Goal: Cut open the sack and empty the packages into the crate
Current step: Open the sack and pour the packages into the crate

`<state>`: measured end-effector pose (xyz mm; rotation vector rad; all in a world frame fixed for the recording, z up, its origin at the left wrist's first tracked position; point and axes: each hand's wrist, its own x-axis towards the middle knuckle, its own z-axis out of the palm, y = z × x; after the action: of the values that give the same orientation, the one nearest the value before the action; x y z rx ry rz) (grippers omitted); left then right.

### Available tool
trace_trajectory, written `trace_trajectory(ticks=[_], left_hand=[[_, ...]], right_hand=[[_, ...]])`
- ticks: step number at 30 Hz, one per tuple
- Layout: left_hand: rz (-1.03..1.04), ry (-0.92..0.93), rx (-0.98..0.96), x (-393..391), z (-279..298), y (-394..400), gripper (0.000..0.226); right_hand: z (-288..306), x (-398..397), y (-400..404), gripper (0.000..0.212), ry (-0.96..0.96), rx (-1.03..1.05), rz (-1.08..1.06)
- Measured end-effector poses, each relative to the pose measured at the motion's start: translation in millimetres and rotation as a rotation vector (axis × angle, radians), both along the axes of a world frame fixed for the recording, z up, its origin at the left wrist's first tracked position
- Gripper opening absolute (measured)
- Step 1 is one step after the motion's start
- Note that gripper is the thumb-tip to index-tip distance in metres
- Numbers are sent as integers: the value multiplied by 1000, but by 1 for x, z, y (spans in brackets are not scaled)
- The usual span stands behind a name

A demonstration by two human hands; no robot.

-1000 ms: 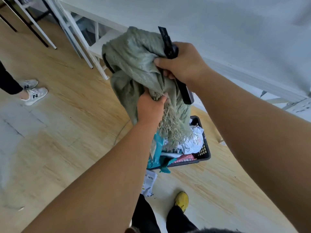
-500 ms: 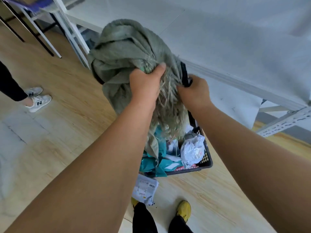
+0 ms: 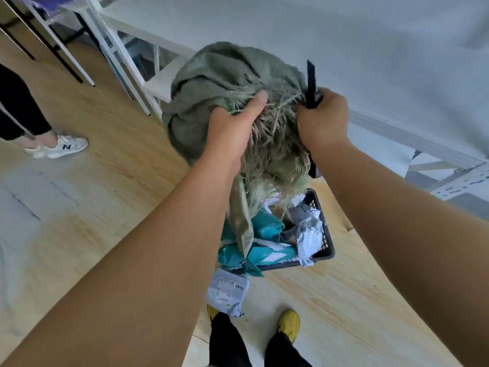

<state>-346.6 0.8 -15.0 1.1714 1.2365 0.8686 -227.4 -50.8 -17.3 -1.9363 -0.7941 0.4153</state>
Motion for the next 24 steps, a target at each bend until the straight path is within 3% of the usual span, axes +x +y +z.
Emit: trace_trajectory(ticks=[2, 4, 7, 10, 13, 16, 17, 19, 20, 24], left_hand=[[-35, -3, 3, 0, -1, -3, 50], [-65, 33, -23, -2, -7, -9, 46], [-80, 124, -86, -11, -26, -18, 65], [-151, 155, -87, -14, -43, -33, 85], [-240, 283, -10, -7, -56, -48, 48], [-216, 410, -55, 1, -43, -50, 8], [-159, 427, -68, 3, -38, -46, 7], [-127, 496, -43, -1, -40, -32, 29], [-86, 415, -52, -1, -41, -25, 30], [84, 240, -3, 6, -30, 1, 12]], right_hand=[[1, 5, 1, 12, -23, 20, -32], [1, 6, 2, 11, -26, -98, 5], [5, 10, 3, 4, -1, -106, -10], [14, 10, 10, 18, 33, -62, -24], [20, 2, 21, 12, 110, -82, 82], [28, -7, 26, 21, 183, -73, 307], [30, -7, 26, 22, 188, -60, 360], [30, -4, 22, 26, 160, -42, 400], [28, -1, 19, 26, 119, -38, 395], [6, 4, 4, 35, 27, 21, 189]])
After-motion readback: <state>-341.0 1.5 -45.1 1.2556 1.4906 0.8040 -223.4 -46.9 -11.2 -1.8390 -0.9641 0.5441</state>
